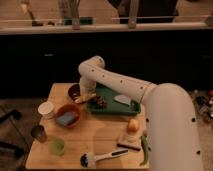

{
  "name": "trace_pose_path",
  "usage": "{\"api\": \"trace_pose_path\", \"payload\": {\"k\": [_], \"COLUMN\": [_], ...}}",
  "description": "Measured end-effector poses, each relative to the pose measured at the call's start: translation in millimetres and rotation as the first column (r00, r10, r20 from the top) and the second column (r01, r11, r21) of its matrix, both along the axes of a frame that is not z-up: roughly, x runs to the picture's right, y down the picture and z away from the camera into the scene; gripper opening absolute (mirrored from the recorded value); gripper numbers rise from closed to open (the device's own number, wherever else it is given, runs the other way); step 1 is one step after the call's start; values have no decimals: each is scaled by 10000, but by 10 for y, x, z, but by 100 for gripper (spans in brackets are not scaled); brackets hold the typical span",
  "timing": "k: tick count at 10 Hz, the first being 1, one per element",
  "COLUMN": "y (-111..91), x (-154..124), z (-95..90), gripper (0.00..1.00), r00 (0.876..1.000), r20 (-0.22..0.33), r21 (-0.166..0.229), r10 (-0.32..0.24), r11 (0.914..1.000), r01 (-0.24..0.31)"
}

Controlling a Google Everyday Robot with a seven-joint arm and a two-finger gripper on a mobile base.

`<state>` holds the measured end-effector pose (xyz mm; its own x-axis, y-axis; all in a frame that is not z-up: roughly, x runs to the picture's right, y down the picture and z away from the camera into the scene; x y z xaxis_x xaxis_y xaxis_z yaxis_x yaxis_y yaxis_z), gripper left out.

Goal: Place banana in purple bowl

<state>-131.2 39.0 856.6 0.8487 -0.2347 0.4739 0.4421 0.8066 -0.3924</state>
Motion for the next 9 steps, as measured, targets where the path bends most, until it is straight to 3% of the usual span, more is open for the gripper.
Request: {"api": "trace_pose_path", "payload": {"k": [5,9], "y": [-193,-347], "x": [-17,-166], "z": [-3,133], "gripper": [0,0], "r00": [9979,9915], "r20": [655,1273], "r21": [408,724], "r10": [2,273], "r11": [9992,9967], "r01": [-29,-367]}}
